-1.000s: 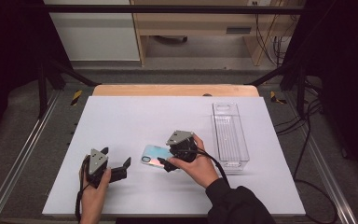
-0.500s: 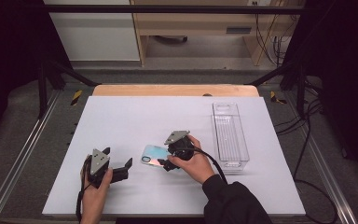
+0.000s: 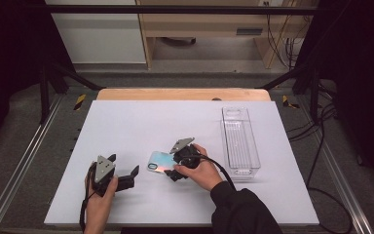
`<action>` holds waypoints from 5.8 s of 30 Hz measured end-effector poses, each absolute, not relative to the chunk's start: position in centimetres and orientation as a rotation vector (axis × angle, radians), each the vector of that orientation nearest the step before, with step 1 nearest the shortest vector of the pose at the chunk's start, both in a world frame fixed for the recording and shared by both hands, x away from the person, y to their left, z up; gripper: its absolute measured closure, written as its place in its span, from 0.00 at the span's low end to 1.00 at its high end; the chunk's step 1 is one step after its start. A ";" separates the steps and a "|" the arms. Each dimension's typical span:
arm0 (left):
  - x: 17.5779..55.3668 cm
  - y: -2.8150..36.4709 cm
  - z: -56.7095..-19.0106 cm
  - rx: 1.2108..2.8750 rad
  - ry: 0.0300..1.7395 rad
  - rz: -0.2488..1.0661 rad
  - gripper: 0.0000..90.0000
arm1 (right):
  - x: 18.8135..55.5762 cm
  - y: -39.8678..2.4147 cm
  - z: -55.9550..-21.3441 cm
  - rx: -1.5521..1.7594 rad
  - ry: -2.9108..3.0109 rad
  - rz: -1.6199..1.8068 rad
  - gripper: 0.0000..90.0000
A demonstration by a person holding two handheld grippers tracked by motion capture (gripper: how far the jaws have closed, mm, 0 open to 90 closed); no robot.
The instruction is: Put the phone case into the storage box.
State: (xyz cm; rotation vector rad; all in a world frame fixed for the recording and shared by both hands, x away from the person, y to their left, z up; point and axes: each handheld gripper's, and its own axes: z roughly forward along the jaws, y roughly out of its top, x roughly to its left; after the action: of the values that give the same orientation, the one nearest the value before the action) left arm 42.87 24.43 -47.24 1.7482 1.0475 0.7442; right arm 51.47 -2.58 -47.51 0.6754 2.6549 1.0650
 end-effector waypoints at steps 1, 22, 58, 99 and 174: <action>42.9 24.4 -47.2 1.749 1.047 0.744 0.06 | 51.4 -2.6 -47.5 0.678 2.660 1.056 0.13; 42.8 24.2 -47.2 1.759 1.035 0.739 0.06 | 51.5 -3.0 -47.6 0.663 2.724 0.963 0.14; 42.8 24.6 -46.9 1.736 1.037 0.737 0.06 | 51.1 -2.8 -47.2 0.679 2.759 0.849 0.19; 42.1 25.4 -44.1 1.604 1.053 0.617 0.05 | 47.5 -4.5 -43.5 0.708 2.380 1.234 0.19; 46.6 17.3 -37.8 1.627 0.974 0.358 0.27 | 46.3 -7.7 -42.6 0.724 1.957 1.584 0.19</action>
State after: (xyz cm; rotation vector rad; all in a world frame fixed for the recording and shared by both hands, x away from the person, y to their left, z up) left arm 46.60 17.34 -37.77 1.6271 0.9742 0.3578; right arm 46.32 -7.68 -42.61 0.7241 1.9569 1.5844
